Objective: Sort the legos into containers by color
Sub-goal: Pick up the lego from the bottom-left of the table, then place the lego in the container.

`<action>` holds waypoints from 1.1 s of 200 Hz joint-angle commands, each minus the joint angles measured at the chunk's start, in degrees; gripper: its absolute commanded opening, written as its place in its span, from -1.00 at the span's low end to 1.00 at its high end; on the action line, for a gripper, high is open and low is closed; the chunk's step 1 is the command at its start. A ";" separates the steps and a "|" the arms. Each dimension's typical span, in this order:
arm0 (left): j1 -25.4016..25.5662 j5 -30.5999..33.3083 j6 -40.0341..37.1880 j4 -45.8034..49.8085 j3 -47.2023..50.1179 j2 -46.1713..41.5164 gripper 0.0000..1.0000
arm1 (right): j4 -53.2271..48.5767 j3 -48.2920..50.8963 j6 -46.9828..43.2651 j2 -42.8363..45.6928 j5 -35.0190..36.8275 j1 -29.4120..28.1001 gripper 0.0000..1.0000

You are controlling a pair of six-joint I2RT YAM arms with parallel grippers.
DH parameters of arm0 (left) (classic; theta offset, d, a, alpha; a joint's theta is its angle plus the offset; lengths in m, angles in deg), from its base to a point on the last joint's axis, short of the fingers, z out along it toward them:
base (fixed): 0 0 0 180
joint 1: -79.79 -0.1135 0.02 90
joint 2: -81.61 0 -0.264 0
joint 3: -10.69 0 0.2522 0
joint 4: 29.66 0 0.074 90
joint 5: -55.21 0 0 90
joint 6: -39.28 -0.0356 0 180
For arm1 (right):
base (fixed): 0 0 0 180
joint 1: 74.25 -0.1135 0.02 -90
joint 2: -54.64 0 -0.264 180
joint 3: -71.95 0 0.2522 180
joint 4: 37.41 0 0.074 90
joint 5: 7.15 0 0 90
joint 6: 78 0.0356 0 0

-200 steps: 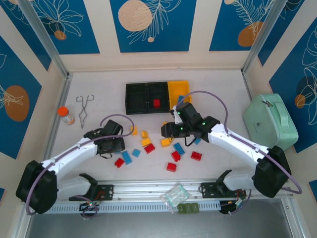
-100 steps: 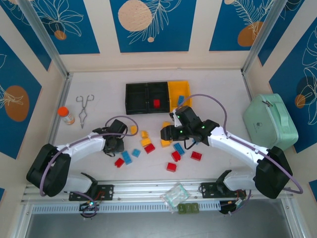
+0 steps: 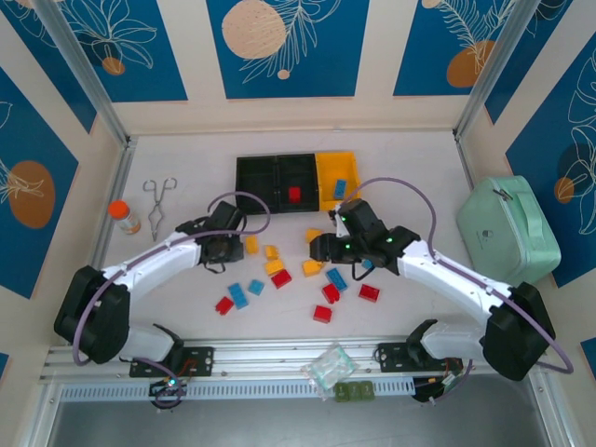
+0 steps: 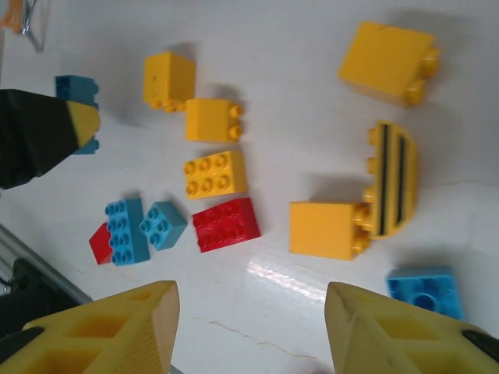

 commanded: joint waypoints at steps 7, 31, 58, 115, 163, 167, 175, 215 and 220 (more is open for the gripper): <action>3.24 -2.33 -1.81 0.66 -7.80 4.92 -0.67 | -3.17 3.57 2.51 5.69 1.19 3.81 0.04; 5.97 -3.20 -2.70 0.74 -15.88 11.28 -0.67 | -5.05 6.61 4.10 10.76 2.04 7.92 0.05; 8.80 -4.19 -3.84 1.45 -26.44 19.45 -0.68 | -6.44 10.35 5.52 16.13 0.56 13.15 0.05; 11.58 -6.13 -5.75 4.48 -49.50 36.51 -0.70 | -7.24 15.20 7.39 21.68 -0.81 16.57 0.05; 11.85 -7.21 -8.33 8.84 -69.74 49.63 -0.70 | -6.93 16.30 7.95 21.68 -0.78 16.83 0.05; 11.85 -7.27 -8.60 9.04 -71.41 50.61 -0.70 | -6.89 16.30 8.01 21.64 -0.84 16.87 0.05; 11.89 -7.19 -8.91 9.98 -74.67 52.77 -0.70 | -6.67 16.62 8.13 21.62 -0.88 16.92 0.05; 11.89 -7.61 -11.64 12.62 -90.68 62.76 -0.65 | -7.21 17.04 8.65 21.99 -0.89 16.93 0.05; 11.89 -7.62 -11.77 12.58 -92.21 63.64 -0.64 | -7.36 17.06 8.63 22.10 -0.84 17.01 0.05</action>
